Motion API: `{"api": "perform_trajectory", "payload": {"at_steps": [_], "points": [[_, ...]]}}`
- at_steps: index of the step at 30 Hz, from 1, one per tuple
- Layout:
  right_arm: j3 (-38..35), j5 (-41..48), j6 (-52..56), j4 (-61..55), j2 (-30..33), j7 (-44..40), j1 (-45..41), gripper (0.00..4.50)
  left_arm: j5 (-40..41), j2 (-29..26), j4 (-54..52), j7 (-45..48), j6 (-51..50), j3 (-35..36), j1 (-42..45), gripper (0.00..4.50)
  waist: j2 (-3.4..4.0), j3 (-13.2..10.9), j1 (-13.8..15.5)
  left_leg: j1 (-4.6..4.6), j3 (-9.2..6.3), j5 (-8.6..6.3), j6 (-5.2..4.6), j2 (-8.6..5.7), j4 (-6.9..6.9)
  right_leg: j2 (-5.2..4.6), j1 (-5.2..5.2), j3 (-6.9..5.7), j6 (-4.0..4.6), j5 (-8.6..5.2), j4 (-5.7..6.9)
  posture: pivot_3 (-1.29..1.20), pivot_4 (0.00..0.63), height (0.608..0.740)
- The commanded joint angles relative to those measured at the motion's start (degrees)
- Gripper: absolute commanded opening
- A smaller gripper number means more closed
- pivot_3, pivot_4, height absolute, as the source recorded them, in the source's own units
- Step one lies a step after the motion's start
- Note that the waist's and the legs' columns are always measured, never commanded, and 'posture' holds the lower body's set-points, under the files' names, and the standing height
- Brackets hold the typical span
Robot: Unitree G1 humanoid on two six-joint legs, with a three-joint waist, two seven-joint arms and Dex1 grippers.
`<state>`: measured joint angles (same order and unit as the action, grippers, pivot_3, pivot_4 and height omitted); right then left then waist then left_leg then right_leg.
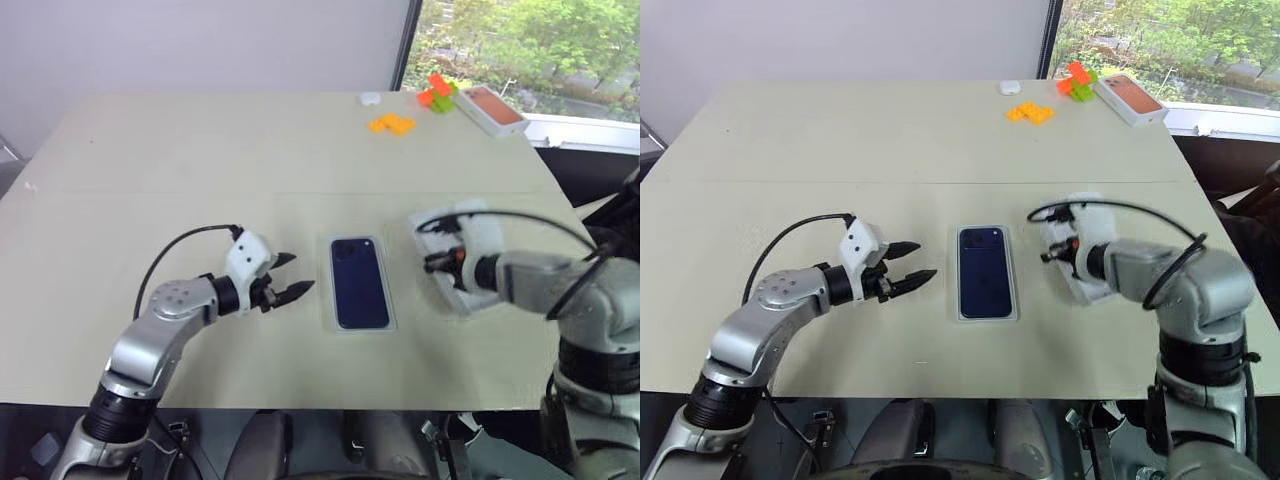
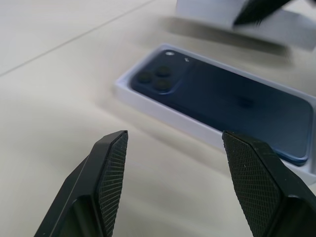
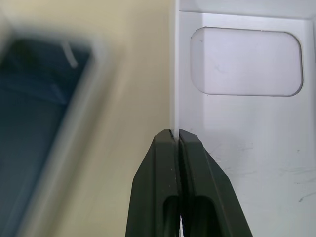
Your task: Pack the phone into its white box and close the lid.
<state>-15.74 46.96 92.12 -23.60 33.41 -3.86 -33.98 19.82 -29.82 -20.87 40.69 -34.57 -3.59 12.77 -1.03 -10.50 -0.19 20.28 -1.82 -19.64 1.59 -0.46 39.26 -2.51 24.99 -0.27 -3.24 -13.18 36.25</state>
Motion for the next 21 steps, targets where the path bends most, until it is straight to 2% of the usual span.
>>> {"api": "perform_trajectory", "payload": {"at_steps": [1, 3, 6, 7, 11, 16, 21], "points": [[-6.81, 15.44, 0.38, 2.88, -1.78, 2.19, -6.42, 0.05, 0.66, -1.31, 2.41, -0.94, 1.46, 5.13, -0.06, 3.25, 0.00, 0.00, -0.52, 0.01, 0.00, 0.00, 0.00, 0.01, -0.02, 0.00, 0.01, 0.00, 0.00, 0.00, 0.00, 0.00, 0.150, 0.740], [-9.38, 26.43, 0.38, 6.64, -5.26, 6.53, -9.94, 0.05, 0.39, -2.02, 4.45, -1.24, 2.51, 6.99, 0.25, 3.25, 0.00, 0.00, -0.74, 0.02, 0.02, 0.00, 0.00, 0.02, -0.03, -0.03, 0.04, 0.00, 0.00, 0.00, 0.00, 0.00, 0.150, 0.740], [-0.77, 58.02, -16.59, 11.32, -4.89, 26.23, -6.40, 0.05, 0.01, -2.90, 7.41, -1.26, 4.09, 8.76, 0.95, 3.25, -0.01, 0.00, -0.62, 0.02, 0.00, 0.00, 0.00, 0.11, -0.05, -0.05, 0.04, -0.01, 0.05, 0.03, 0.00, 0.00, 0.150, 0.740], [1.69, 63.48, -21.03, 11.42, -4.87, 30.64, -5.36, 0.05, 0.03, -3.04, 7.99, -1.16, 4.39, 9.00, 1.09, 3.25, -0.01, 0.00, -0.49, 0.04, -0.02, -0.01, -0.01, 0.12, -0.07, -0.06, 0.05, -0.03, 0.05, 0.03, 0.00, 0.00, 0.150, 0.740], [7.14, 66.04, -30.42, 9.38, -18.36, 38.80, -2.93, 0.05, -0.54, -4.05, 10.17, -0.92, 5.94, 9.58, 1.23, 3.25, -0.01, 0.00, -0.97, 0.14, 0.10, -0.03, -0.04, 0.08, -0.06, -0.15, 0.17, 0.01, 0.04, 0.04, 0.00, 0.00, 0.150, 0.740], [7.78, 66.04, -36.38, 9.56, -34.39, 52.91, -0.51, 0.05, -0.42, -4.07, 10.75, -0.50, 6.37, 9.01, 1.12, 3.25, 0.00, 0.01, -0.76, 0.20, 0.14, -0.03, -0.06, 0.11, -0.06, -0.16, 0.37, 0.05, 0.02, 0.06, 0.12, 0.00, 0.150, 0.740], [6.60, 66.04, -37.80, 8.22, -41.56, 63.14, 2.37, 0.05, -0.10, -3.38, 8.62, 0.08, 5.85, 7.16, 0.15, 3.25, 0.01, 0.01, -0.63, 0.25, 0.13, -0.04, -0.05, 0.06, -0.07, -0.28, 0.38, 0.06, 0.04, 0.07, 0.08, 0.00, 0.150, 0.740]]}}
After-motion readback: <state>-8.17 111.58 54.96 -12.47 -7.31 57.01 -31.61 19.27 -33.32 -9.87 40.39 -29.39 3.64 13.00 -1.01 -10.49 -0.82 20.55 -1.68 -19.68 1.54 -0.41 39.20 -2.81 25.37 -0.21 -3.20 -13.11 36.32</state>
